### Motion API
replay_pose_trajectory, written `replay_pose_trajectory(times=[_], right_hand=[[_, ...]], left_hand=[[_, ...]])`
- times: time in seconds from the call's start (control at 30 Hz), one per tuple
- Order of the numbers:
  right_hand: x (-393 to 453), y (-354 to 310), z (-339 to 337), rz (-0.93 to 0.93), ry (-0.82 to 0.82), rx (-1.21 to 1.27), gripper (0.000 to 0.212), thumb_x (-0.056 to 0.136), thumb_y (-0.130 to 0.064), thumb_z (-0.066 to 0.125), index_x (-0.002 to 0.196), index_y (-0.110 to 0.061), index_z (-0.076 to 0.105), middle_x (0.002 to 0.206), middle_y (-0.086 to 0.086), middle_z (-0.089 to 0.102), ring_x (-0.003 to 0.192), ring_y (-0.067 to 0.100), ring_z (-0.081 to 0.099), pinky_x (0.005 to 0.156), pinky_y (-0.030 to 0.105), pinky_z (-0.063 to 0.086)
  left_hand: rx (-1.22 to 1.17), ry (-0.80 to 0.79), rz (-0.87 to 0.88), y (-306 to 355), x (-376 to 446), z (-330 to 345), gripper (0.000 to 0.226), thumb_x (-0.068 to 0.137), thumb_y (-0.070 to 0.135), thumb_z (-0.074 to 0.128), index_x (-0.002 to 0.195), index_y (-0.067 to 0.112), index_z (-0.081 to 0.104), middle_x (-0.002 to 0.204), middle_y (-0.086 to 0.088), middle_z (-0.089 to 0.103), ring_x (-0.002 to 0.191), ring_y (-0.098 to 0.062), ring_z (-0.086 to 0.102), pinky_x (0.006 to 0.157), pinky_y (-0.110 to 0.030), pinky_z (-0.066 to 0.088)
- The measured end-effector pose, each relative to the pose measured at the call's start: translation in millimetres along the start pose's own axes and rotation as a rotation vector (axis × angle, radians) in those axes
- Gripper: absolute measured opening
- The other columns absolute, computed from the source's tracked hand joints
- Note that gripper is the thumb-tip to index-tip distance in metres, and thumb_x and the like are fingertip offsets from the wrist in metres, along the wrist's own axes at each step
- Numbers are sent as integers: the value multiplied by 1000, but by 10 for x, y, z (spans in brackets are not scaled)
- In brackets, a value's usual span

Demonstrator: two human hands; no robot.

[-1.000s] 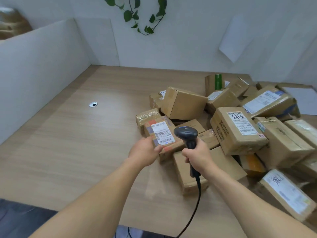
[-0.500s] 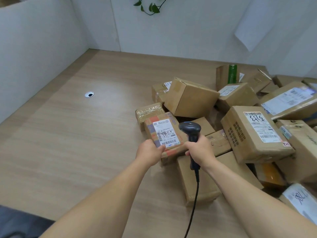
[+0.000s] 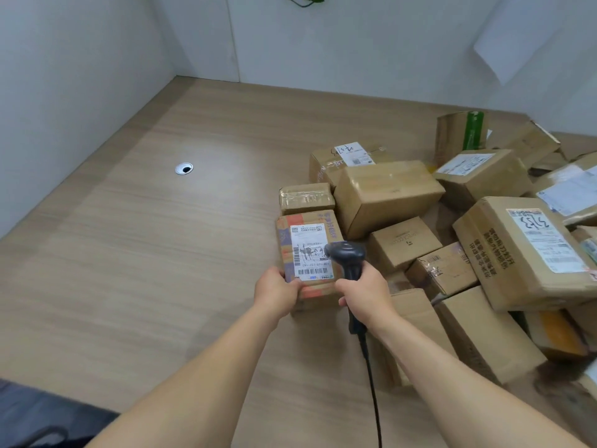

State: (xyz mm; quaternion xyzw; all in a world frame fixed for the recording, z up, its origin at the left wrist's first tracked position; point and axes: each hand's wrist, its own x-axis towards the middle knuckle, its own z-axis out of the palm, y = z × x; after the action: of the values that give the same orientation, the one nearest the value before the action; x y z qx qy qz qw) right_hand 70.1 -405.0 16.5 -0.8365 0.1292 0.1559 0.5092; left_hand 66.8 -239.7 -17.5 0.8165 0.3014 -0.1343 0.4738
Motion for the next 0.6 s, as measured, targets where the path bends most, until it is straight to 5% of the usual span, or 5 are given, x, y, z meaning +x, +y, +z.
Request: replay_pose_trajectory(times=[0.13,0.23,0.33,0.43,0.6], right_hand=[[-102,-53,195,10,6,-2,25,84,-10,67,102,-26,61,92,-3,69,74,25,73,69,38,61],[-190,-48,323,7,-4,-33,22,81,-14,67,91,-31,58,91,-2,70,79,25,73,79,47,62],[-269,-22,434,9,-26,-33,21,81,-14,68,93,-29,59,91,0,70,79,23,72,80,49,62],[-345,-6,518,5,-35,-36,21,83,-11,67,92,-28,58,90,2,70,73,22,72,74,43,63],[-509,32,597,3,-42,-24,18,88,-10,66,96,-25,58,91,1,69,69,17,70,53,19,48]], left_hand=[[-210,-33,-108,-254,-17,-202,28,77,20,78,94,10,58,96,-9,73,82,-25,67,75,-41,58],[-341,-92,-166,-417,-72,-338,38,82,20,74,113,10,54,106,-10,72,94,-31,71,70,-37,52],[-434,-160,-207,-562,-155,-433,47,88,21,71,129,20,48,107,-6,74,85,-25,70,68,-32,50],[-499,-204,-204,-694,-233,-481,51,89,19,71,134,30,50,110,0,75,89,-22,72,70,-33,48],[-612,-218,-174,-816,-369,-534,58,90,3,67,140,20,43,116,-4,73,91,-21,73,45,-22,51]])
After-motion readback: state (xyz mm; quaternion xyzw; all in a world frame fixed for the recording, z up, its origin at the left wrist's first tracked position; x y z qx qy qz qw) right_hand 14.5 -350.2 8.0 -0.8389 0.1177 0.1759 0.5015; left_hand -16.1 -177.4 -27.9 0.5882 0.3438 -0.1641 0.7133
